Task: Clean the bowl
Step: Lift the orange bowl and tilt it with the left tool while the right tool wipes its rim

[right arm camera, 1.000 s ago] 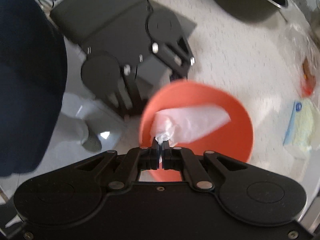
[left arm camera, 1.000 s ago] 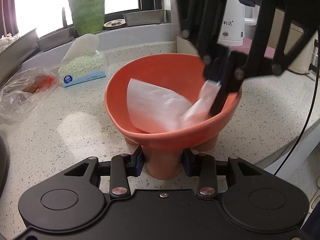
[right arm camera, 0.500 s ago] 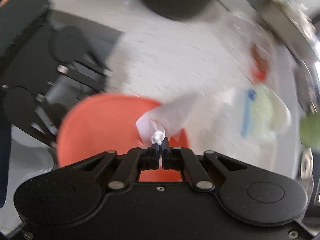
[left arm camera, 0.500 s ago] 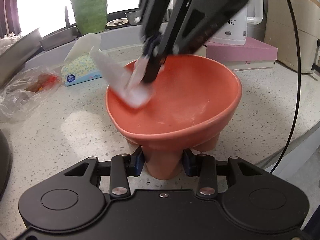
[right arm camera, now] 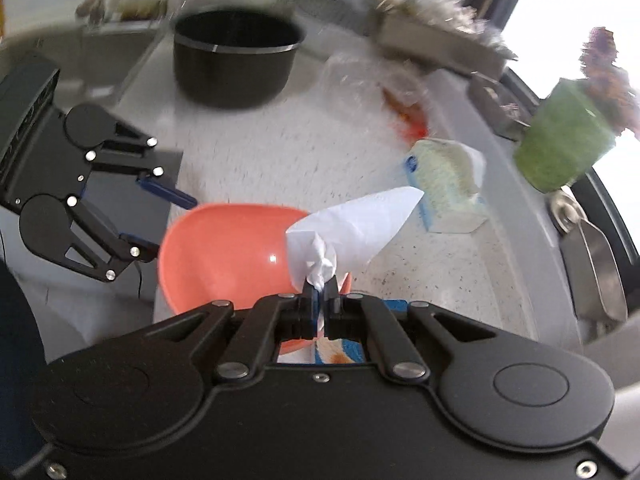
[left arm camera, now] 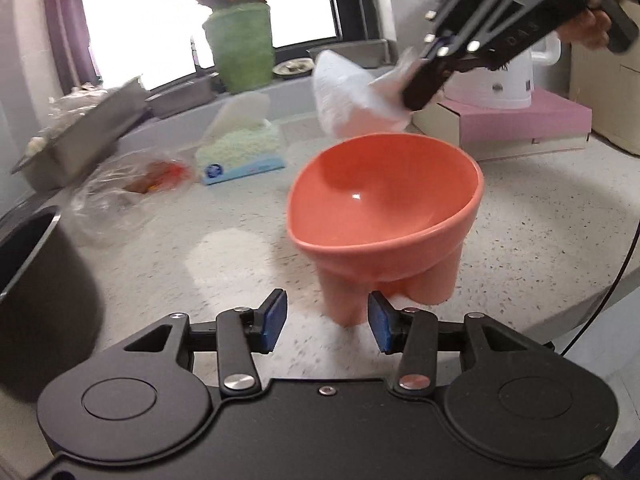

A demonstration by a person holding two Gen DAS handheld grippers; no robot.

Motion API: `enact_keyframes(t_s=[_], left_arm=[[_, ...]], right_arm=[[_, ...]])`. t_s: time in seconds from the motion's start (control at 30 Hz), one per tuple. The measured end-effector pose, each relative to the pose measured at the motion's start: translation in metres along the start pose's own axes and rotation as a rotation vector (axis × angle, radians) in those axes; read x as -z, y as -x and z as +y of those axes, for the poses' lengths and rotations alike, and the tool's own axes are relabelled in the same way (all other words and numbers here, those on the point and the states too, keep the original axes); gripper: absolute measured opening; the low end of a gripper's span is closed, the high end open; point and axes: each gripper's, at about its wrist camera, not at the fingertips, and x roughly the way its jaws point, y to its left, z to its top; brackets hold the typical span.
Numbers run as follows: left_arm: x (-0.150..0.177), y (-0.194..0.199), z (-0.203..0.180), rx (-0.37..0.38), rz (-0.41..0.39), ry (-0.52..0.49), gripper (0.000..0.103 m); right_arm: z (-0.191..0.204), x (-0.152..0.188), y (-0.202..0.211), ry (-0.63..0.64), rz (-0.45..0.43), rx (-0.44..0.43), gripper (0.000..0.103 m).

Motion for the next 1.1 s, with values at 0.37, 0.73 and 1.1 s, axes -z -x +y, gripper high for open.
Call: enact_keyframes(t_s=[0.37, 0.73, 1.1], left_arm=[[-0.027, 0.01, -0.061, 0.001, -0.041, -0.617, 0.046], [-0.014, -0.045, -0.083, 0.173, 0.086, -1.067, 0.019], [-0.051, -0.023, -0.065, 0.309, -0.075, -0.613, 0.011]], right_arm=[[0.008, 0.068, 0.048, -0.299, -0.096, 0.054, 0.002], [0.052, 0.118, 0.054, -0.405, -0.113, -0.001, 0.002], [0.069, 0.086, 0.065, -0.249, -0.174, -0.04, 0.002]])
